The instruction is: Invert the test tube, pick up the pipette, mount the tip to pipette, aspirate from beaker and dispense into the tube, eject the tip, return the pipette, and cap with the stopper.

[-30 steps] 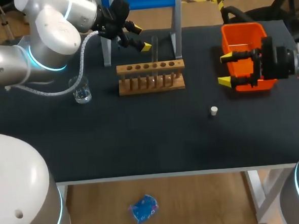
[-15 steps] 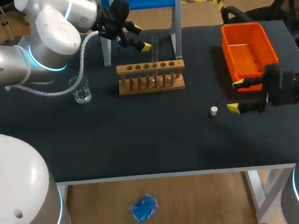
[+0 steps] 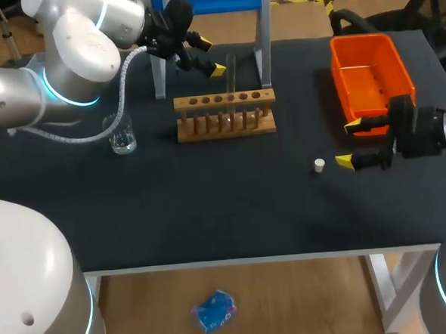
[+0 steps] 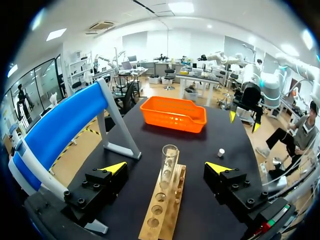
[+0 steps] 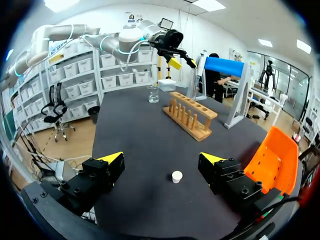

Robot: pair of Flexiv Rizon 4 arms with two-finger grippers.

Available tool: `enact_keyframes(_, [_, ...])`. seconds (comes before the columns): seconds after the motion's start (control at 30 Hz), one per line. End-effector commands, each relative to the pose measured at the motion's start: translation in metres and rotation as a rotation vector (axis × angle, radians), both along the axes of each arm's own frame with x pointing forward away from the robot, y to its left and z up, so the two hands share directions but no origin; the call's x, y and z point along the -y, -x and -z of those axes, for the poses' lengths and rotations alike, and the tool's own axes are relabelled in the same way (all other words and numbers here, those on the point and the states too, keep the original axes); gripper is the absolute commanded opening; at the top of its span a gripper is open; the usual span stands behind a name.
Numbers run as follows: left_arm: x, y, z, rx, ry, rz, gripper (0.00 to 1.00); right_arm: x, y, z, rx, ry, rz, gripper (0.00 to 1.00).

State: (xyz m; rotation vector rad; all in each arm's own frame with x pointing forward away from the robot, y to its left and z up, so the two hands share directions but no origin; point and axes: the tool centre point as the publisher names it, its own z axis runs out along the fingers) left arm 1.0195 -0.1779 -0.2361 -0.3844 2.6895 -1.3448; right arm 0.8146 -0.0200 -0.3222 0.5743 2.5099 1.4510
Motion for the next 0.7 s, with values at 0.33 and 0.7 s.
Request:
enact_keyframes(0.33, [0.0,-0.001,-0.001,-0.002,-0.002,0.002,1.0,-0.005,-0.009,0.04,-0.114,-0.034,0.14,1.0])
enact_keyframes(0.7, [0.0,-0.001,-0.001,-0.002,-0.002,0.002,1.0,-0.015,-0.011,0.075,-0.084,0.017,0.145,1.0])
